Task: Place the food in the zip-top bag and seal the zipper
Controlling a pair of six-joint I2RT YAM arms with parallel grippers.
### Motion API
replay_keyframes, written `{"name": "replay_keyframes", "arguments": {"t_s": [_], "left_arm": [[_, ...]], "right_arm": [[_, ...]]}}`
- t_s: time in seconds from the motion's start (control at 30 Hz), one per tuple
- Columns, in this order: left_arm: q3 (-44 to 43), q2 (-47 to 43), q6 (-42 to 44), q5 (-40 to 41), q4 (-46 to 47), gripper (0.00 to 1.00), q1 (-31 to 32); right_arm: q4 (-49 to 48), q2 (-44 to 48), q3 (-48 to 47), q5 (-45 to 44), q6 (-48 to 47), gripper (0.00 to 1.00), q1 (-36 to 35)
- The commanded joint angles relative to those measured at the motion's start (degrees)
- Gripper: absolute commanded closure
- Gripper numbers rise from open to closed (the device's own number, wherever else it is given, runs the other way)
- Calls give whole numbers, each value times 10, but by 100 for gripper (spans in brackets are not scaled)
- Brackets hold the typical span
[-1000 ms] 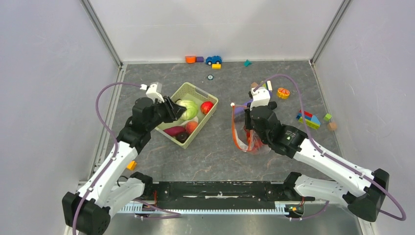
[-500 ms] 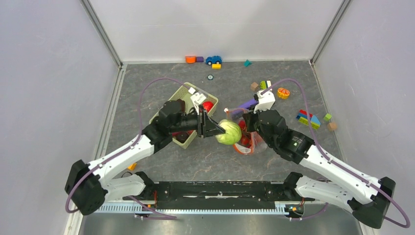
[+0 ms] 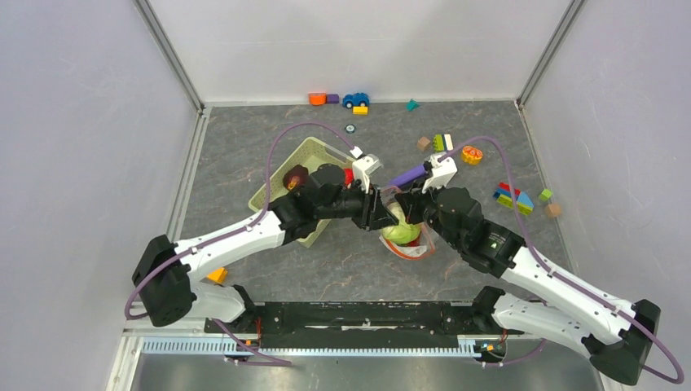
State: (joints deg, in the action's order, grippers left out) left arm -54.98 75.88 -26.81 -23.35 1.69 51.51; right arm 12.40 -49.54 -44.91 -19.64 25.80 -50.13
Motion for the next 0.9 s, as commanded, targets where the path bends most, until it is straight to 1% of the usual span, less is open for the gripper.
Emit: {"name": "replay_keyframes", "arguments": {"t_s": [0.0,0.13,0.17,0.27,0.4,0.43,0.5,0.53,0.6,0.63,0.7,0.77,0.83,0.87], "left_arm": [[-57,13,51,136,-60,98,21],[-64,21,43,227,-72,98,36],[-66,24,38,266,-78,98,39],[-72,33,22,327,-86,98,45],[-81,48,-5,344,-88,98,45],[-84,53,-10,344,-87,96,45],[-94,67,-18,340,-88,91,47],[-102,75,-19,331,-90,87,48],[-116,90,-11,298,-97,82,53],[-120,96,0,266,-97,77,55],[-125,108,21,180,-94,72,55],[-122,115,36,62,-82,73,55],[-116,121,35,-14,-62,78,55],[-113,124,33,-34,-54,80,55]], "right_arm": [[-56,22,5,34,18,100,-1],[-62,35,14,40,27,100,-1],[-63,37,16,38,31,100,-1],[-63,42,18,38,37,100,-1],[-65,49,25,35,48,100,-1],[-67,51,29,34,50,100,-1],[-70,52,34,30,56,100,-1],[-70,52,37,27,60,100,-1],[-71,54,39,24,61,100,-1],[-71,54,39,19,61,100,-1],[-71,57,41,7,61,100,-1],[-71,61,45,-1,62,100,-1],[-70,66,45,-10,61,100,-1],[-70,67,46,-16,62,100,-1]]}}
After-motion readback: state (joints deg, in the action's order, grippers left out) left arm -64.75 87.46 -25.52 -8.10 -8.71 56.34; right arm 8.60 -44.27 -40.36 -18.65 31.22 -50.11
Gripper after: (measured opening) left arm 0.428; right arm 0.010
